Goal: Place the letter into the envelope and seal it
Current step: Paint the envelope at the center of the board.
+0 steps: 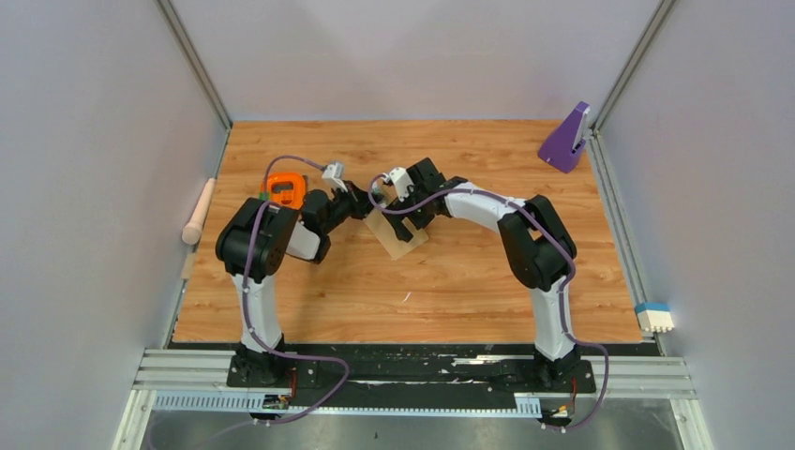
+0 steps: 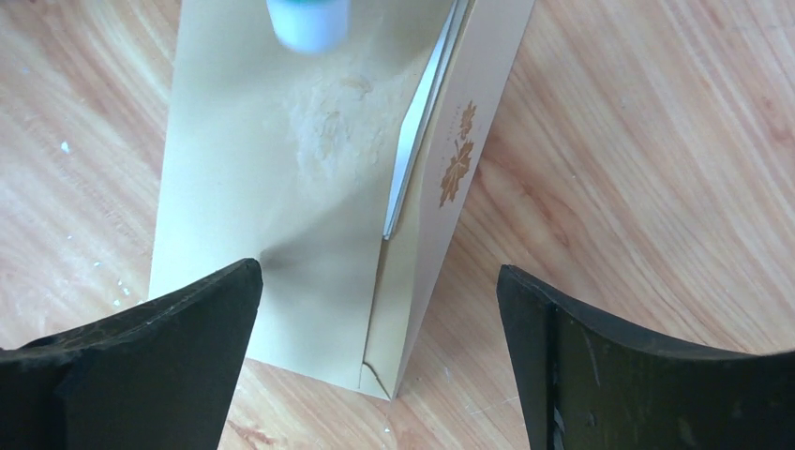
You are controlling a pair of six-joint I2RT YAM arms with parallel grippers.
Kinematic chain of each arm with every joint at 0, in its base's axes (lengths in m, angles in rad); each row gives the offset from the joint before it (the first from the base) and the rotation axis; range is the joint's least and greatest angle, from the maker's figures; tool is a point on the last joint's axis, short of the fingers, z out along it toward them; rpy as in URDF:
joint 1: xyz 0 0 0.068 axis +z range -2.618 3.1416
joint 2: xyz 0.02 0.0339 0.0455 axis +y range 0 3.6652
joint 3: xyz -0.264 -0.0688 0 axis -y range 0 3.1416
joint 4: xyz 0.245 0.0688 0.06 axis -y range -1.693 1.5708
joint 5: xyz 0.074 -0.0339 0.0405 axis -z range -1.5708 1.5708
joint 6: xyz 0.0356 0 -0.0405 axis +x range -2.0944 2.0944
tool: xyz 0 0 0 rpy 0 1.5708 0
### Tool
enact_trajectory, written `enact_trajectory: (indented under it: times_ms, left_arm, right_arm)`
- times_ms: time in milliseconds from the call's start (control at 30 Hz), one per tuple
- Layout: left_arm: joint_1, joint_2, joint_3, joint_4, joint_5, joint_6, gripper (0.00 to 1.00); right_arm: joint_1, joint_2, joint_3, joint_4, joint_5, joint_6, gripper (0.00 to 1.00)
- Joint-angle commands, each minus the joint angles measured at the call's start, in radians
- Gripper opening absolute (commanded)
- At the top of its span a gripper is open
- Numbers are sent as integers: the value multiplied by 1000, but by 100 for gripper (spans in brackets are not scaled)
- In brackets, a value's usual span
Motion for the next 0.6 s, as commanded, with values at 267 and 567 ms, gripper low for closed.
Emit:
enact_trajectory:
  times_ms: [267, 567]
  left_arm:
    - [93, -187, 1, 0, 148, 32, 0]
    - [220, -142, 19, 139, 331, -172, 0]
  right_arm:
    - [-74, -208, 32, -34, -202, -38, 100]
    - [-212, -201, 126, -93, -635, 55, 100]
